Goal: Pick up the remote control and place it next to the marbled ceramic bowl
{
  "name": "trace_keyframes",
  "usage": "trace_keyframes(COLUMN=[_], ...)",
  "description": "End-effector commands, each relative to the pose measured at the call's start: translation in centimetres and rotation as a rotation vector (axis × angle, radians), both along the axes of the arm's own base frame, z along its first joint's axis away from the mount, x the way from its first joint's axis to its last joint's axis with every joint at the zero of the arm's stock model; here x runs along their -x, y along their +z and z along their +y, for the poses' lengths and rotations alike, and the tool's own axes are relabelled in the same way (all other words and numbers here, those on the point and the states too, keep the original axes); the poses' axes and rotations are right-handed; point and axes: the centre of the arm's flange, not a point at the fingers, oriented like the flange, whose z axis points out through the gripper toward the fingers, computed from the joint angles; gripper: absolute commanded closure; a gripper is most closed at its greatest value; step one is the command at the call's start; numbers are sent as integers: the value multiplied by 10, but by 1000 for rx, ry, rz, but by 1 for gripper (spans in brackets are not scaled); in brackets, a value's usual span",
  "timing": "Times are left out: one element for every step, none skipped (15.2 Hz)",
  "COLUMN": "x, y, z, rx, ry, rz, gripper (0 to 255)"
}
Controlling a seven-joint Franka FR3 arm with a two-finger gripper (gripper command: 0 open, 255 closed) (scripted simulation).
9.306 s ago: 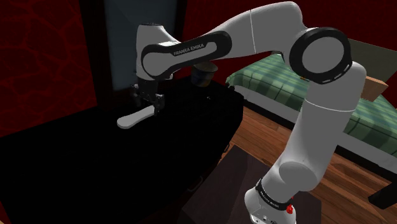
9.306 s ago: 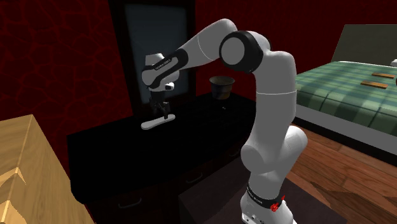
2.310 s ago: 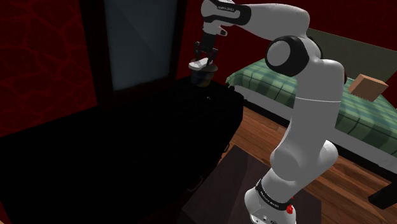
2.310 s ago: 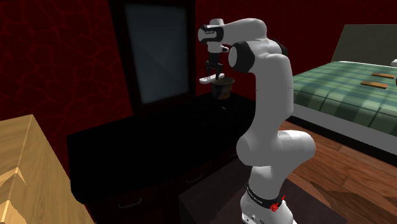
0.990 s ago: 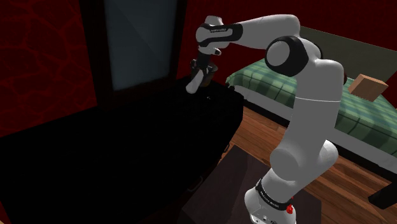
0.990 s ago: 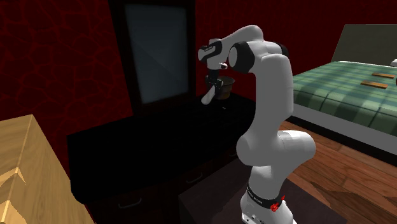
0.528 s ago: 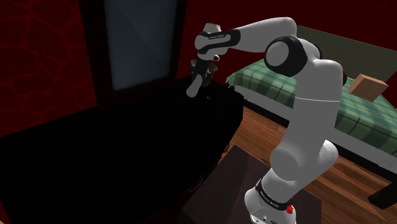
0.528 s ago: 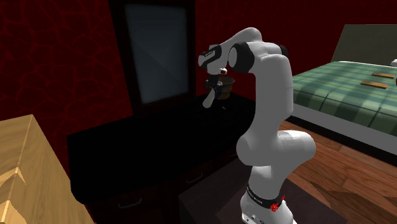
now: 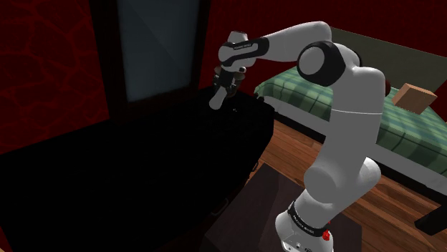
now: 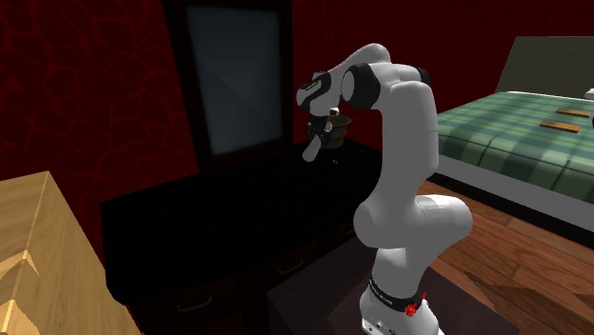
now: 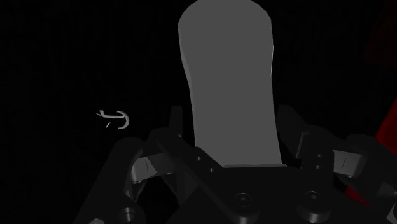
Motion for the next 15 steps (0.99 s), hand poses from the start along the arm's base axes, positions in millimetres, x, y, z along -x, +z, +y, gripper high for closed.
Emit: trace_keyframes(x=[0, 0, 0, 0, 0, 0, 0, 0, 4, 9, 5, 8, 13, 0, 0], y=[-38, -38, -38, -38, -38, -38, -38, -38, -36, -39, -48, -40, -40, -38, -25], z=[0, 0, 0, 0, 0, 0, 0, 0, 4, 4, 11, 9, 9, 0, -1], rx=[-22, -22, -22, -22, -22, -22, -22, -22, -22, -23, -21, -22, -22, -22, -22], ry=[-2, -2, -2, -2, -2, -2, -2, -2, -2, -3, -2, -2, -2, -2, -2], rz=[43, 43, 43, 43, 43, 43, 43, 43, 43, 43, 44, 44, 44, 43, 43], gripper=[255, 255, 255, 255, 255, 255, 255, 255, 0, 0, 0, 0, 0, 0, 0])
